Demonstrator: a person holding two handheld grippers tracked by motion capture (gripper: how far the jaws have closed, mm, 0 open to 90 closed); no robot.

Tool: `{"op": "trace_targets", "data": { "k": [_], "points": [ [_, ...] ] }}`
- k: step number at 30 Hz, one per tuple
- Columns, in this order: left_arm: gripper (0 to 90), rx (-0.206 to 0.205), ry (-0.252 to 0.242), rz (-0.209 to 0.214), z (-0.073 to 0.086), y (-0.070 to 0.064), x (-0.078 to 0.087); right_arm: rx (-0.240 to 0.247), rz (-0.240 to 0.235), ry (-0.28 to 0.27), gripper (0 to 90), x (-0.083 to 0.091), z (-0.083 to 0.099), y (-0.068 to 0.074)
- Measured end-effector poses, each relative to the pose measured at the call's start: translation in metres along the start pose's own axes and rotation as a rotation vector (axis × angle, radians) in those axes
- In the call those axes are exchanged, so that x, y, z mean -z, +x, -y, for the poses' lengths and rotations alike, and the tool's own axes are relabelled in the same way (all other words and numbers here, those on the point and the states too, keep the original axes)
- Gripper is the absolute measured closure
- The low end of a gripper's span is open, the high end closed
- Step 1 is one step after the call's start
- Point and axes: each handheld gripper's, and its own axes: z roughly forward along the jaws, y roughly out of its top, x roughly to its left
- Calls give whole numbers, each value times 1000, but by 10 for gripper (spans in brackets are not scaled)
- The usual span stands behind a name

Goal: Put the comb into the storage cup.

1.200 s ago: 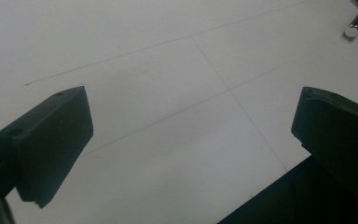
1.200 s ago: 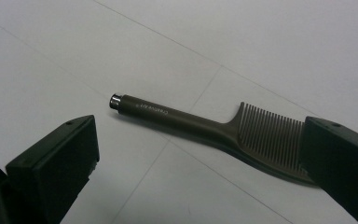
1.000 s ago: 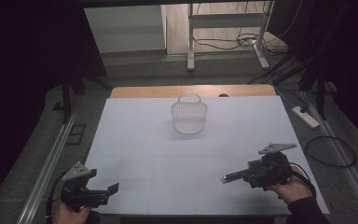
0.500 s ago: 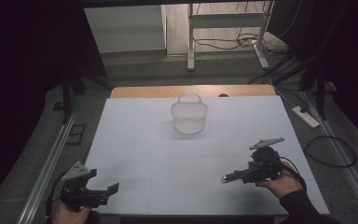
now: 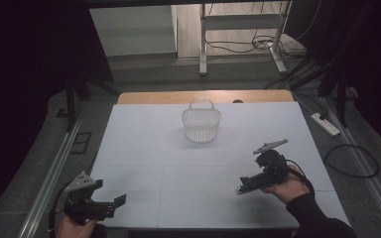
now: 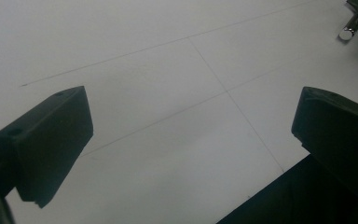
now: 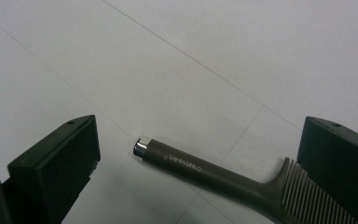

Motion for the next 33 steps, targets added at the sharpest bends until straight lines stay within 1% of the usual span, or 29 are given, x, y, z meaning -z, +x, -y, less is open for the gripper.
{"op": "trace_targets", "data": {
  "k": [6, 10, 11, 12, 13, 14, 15, 18, 19, 20, 23, 24, 25, 26, 28, 30, 33],
  "points": [
    [0, 0, -1, 1, 0, 0, 0, 22, 5, 36, 0, -10, -8, 4],
    [0, -4, 0, 0, 0, 0, 0, 15, 12, 35, 5, -13, -11, 4],
    [0, -4, 0, 0, 0, 0, 0, 20, 15, 33, 26, -13, -12, 3],
    [0, -3, 0, 1, 0, 0, 0, 24, 15, 29, 56, -14, -13, 2],
    [0, -2, -1, 1, 0, 0, 0, 30, 20, 24, 120, -16, -14, 1],
    [0, -2, -1, 2, 0, 0, 0, 30, 20, 24, 120, -16, -14, 1],
    [0, -2, -1, 2, 0, 0, 0, 33, 21, 26, 159, -16, -14, 1],
    [0, -4, 0, 2, 0, 0, 0, 37, 9, 29, 356, -18, -14, -1],
    [0, -5, 0, 1, 0, 0, 0, 49, -1, 31, 459, -18, -15, -2],
    [0, -5, 0, 1, 0, 0, 0, 49, -1, 31, 459, -18, -15, -2],
    [0, -3, 0, 3, 0, 0, 0, 75, -22, 46, 661, -20, -17, -2],
    [0, -2, 0, 3, 0, 0, 0, 82, -30, 51, 716, -20, -17, -3],
    [0, -3, 0, 3, 0, 0, 0, 104, -39, 59, 826, -21, -18, -3],
    [0, -5, 1, 2, 0, 0, 0, 104, -39, 59, 826, -21, -18, -3],
    [0, -7, 2, 1, 0, -1, 0, 109, -47, 63, 890, -22, -18, -3],
    [0, -7, 2, 2, 0, 0, 0, 112, -56, 63, 891, -23, -19, -4],
    [0, -6, 1, 3, 0, 0, 0, 117, -50, 64, 892, -25, -18, -5]
  ]
}}
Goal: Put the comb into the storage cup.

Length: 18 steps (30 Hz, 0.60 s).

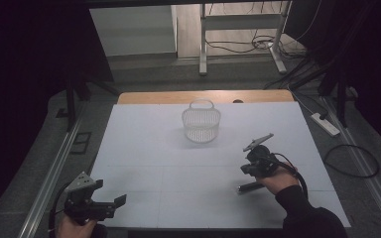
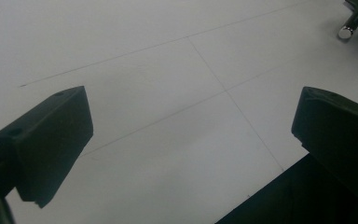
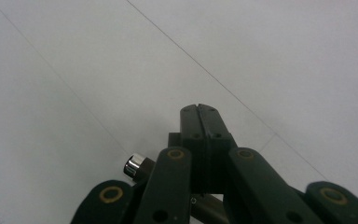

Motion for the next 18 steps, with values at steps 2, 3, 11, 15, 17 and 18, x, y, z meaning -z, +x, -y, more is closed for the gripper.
{"op": "trace_targets", "data": {
  "k": [2, 3, 11, 15, 17, 18],
  "points": [
    [0, -1, 0, 0, 0, 0, 0, 16, 3, -1, 892, -2, 1, 1],
    [0, 0, 1, -1, 0, 0, 0, 20, 7, -2, 892, -4, 2, 2],
    [0, -3, -1, 1, 0, 0, 0, -11, 3, 40, 892, -21, 11, 1],
    [0, -4, -2, 3, 0, 0, 0, -10, -3, 57, 892, -28, 14, 3],
    [0, -4, -2, 4, 0, 0, 0, -3, -8, 69, 892, -30, 15, 5],
    [0, -6, -1, 4, 0, 0, 0, -1, -11, 74, 892, -31, 15, 6]
  ]
}}
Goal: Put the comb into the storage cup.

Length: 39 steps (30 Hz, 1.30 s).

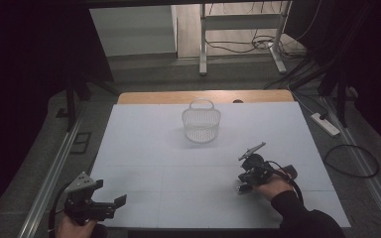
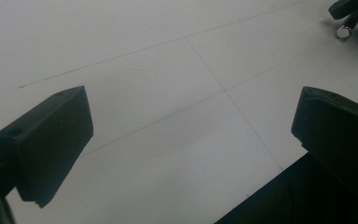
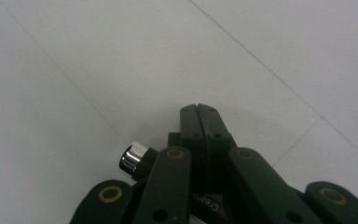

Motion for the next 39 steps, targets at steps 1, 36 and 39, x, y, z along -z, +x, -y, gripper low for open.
{"op": "trace_targets", "data": {
  "k": [1, 36, 39],
  "points": [
    [0, 0, 0, 0, 0, 0, 0, 3, 0, 2, 892, 0, 0, 1],
    [0, 2, -4, 7, 0, 0, 0, -37, -30, 80, 892, 17, 37, -6],
    [0, 3, -4, 8, 0, 1, 0, -44, -32, 86, 892, 19, 41, -8]
  ]
}}
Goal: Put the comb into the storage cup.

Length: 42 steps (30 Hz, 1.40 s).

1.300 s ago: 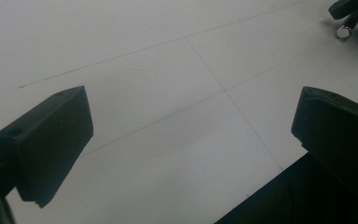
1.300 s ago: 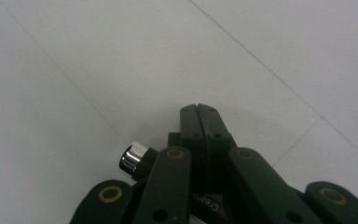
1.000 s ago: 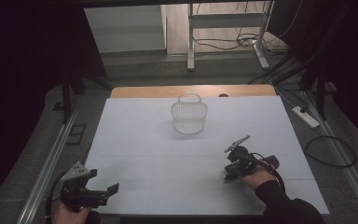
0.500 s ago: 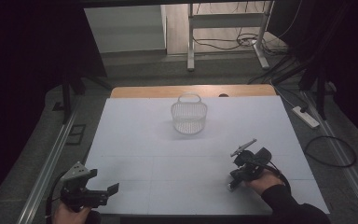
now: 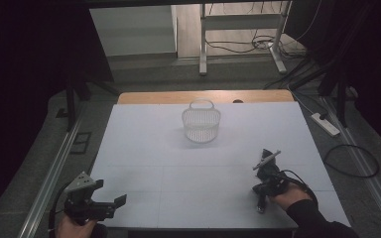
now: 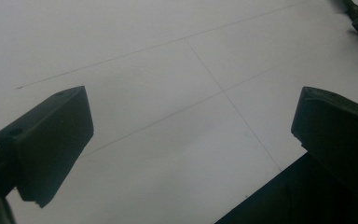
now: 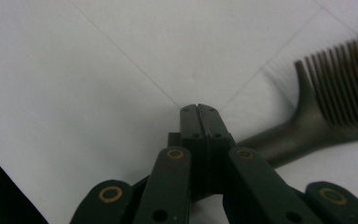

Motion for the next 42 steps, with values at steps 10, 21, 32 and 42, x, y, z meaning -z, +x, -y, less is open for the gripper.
{"op": "trace_targets", "data": {
  "k": [10, 21, 32, 42],
  "points": [
    [0, 0, 1, -1, 0, 0, 0, -31, 3, 7, 892, 6, 16, -12],
    [0, 0, 2, -1, 0, 0, 0, -78, 13, -6, 891, 13, 32, -26],
    [0, 0, 1, 0, 0, 0, 0, -66, 8, -51, 876, 21, 33, -22],
    [0, 1, 1, 0, 0, 0, 0, -66, 96, -140, 634, 39, 37, -11]
  ]
}}
